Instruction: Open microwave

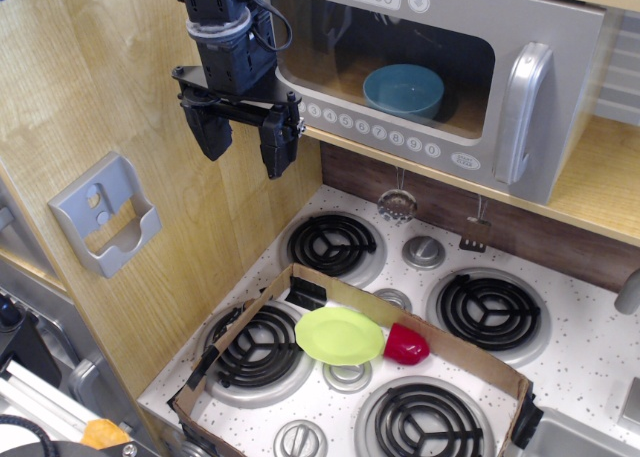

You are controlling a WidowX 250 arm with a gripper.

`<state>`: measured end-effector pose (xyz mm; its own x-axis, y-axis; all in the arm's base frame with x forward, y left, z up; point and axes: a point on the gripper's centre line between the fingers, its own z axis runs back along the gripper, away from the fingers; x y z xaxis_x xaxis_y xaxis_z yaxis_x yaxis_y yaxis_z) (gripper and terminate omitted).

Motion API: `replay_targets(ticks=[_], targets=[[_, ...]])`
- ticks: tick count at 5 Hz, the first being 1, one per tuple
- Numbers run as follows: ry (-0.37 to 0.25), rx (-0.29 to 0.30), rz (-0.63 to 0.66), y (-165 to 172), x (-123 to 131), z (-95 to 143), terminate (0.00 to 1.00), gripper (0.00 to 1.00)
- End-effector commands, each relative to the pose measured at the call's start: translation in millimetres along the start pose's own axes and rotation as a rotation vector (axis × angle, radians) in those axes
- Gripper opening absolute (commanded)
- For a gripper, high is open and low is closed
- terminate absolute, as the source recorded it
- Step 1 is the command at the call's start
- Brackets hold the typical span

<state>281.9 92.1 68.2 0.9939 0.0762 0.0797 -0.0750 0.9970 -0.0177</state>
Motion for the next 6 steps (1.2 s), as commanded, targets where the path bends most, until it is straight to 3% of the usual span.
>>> replay_targets(ticks=[1, 3, 4, 5, 6], targets=[[0.000, 0.000, 0.000, 0, 0, 0, 0.00, 1.00], [-0.068, -0.006, -0.001, -67, 5, 6, 0.00, 1.00], [-0.094, 0.016, 0.003, -103, 9, 11, 0.00, 1.00], [-0.161, 0.039, 0.010, -131, 15, 17, 0.00, 1.00], [-0.203, -0.001, 0.000, -145, 27, 25, 0.00, 1.00]])
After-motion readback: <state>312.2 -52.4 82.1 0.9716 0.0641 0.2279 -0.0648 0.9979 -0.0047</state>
